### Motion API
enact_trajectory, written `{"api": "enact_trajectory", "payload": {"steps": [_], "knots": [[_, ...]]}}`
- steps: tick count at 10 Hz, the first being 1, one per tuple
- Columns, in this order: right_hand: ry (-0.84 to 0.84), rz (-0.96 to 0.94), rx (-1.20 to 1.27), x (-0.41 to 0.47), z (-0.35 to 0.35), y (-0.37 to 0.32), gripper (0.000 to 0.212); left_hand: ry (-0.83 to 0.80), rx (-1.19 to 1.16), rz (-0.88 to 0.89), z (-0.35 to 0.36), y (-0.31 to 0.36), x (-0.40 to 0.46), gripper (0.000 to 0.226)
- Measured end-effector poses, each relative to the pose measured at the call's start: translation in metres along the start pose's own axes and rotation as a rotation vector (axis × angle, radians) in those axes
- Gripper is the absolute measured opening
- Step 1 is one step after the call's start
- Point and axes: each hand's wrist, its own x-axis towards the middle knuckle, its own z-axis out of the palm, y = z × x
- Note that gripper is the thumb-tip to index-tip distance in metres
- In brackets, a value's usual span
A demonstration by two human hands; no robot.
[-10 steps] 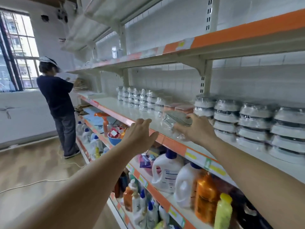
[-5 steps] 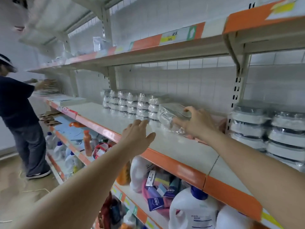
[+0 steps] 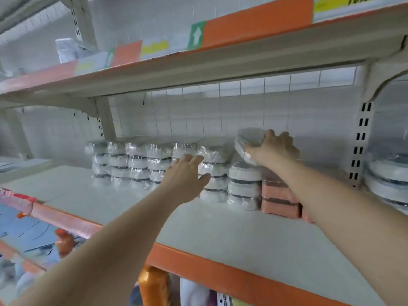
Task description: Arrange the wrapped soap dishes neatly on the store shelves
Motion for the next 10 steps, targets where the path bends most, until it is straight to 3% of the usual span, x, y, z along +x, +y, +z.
{"api": "enact_trajectory", "payload": {"steps": [1,3,5,7,8,10], "knots": [[0.004,0.088,-0.114,0.009,0.021,-0.027,0.085,-0.025,-0.011,0.096,0.003,-0.03,0.026,0.055],[-0.035,0.033,0.033,0.001,0.035,-0.04,0.083,-0.038,-0.093,0.207,0.013,-0.063,0.063,0.053],[0.06,-0.038,-0.14,-0.005,0.048,-0.041,0.054,-0.06,-0.147,0.317,0.026,-0.068,0.075,0.054],[-0.033,0.035,-0.244,0.002,0.046,-0.049,0.061,-0.057,-0.168,0.353,0.028,-0.074,0.079,0.054],[-0.035,0.052,-0.272,-0.007,0.038,-0.048,0.072,-0.069,-0.176,0.386,0.03,-0.068,0.077,0.055],[0.048,0.039,-0.259,-0.048,0.024,-0.036,0.068,-0.026,-0.236,0.46,0.025,-0.044,0.064,0.054]]}}
